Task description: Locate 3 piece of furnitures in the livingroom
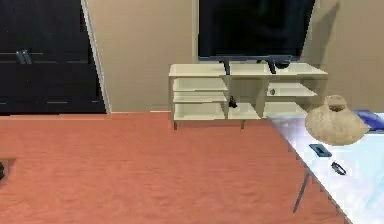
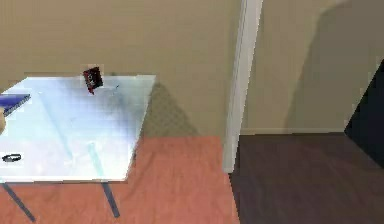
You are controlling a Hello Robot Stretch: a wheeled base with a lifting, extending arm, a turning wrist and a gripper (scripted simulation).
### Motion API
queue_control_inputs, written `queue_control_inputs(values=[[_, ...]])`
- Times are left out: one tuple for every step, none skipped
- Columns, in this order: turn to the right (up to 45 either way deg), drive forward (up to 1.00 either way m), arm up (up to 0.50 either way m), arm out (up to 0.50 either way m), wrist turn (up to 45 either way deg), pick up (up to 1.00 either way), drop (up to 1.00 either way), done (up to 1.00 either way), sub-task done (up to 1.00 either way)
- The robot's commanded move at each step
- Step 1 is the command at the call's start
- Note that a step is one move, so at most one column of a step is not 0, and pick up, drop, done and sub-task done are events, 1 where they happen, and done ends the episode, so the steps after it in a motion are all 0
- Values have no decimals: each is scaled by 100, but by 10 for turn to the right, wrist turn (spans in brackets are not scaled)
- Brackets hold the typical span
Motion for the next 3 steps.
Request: queue_control_inputs(values=[[0,100,0,0,0,0,0,0,0],[60,0,0,0,0,0,0,0,0],[0,55,0,0,0,0,0,0,0]])
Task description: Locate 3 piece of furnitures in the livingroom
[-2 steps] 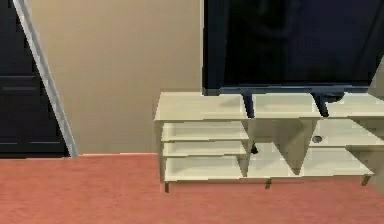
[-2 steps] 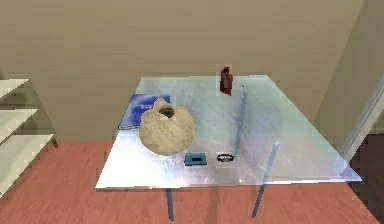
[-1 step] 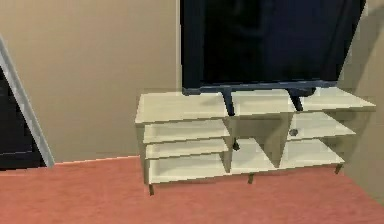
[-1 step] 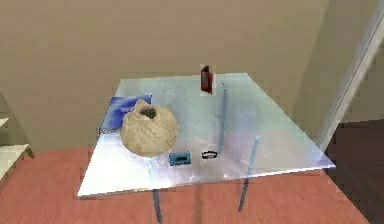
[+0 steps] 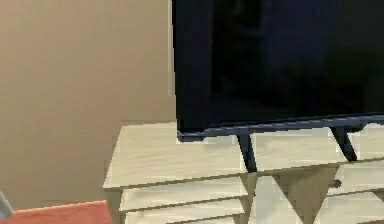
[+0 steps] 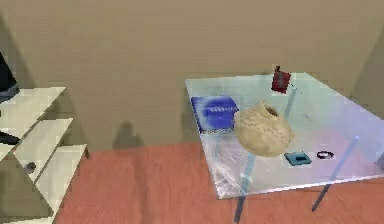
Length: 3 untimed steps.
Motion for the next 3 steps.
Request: queue_control_inputs(values=[[240,0,0,0,0,0,0,0,0],[0,0,0,0,0,0,0,0,100],[-450,0,0,0,0,0,0,0,0]])
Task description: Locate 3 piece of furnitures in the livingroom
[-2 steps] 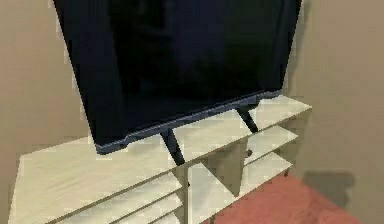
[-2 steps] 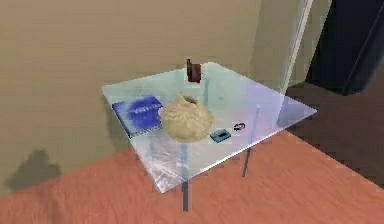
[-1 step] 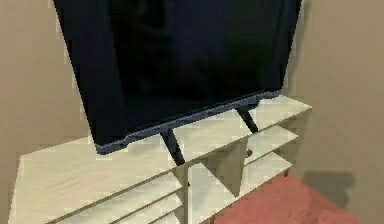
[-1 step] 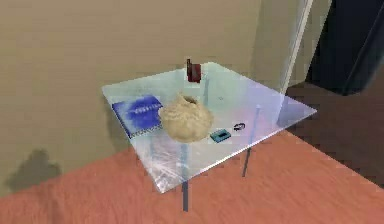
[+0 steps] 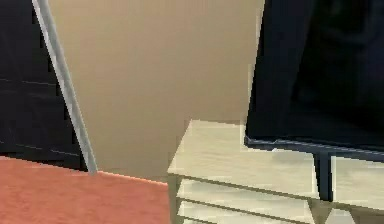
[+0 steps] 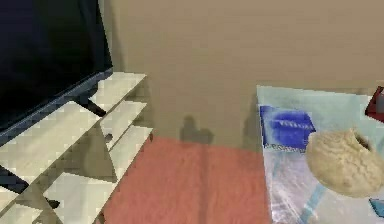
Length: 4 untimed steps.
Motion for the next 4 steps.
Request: queue_control_inputs(values=[[-450,0,0,0,0,0,0,0,0],[-150,0,0,0,0,0,0,0,0],[0,100,0,0,0,0,0,0,0],[0,65,0,0,0,0,0,0,0]])
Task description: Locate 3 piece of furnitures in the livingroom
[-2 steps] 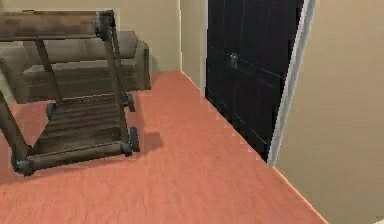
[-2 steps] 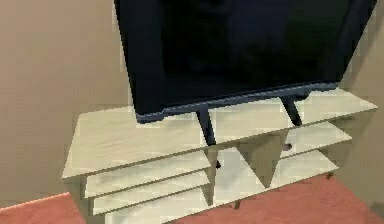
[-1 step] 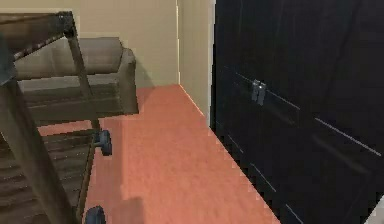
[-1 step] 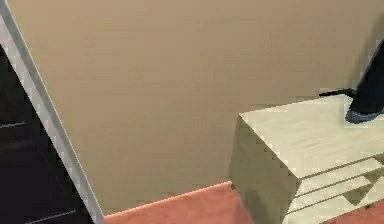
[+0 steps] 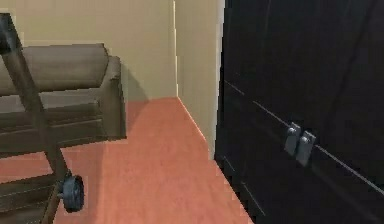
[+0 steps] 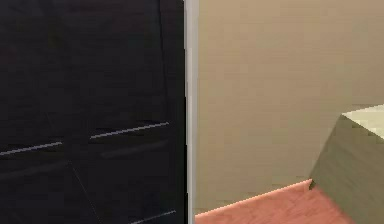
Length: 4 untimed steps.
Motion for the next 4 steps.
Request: queue_control_inputs(values=[[-150,0,0,0,0,0,0,0,0],[0,100,0,0,0,0,0,0,0],[-60,0,0,0,0,0,0,0,0],[0,55,0,0,0,0,0,0,0]])
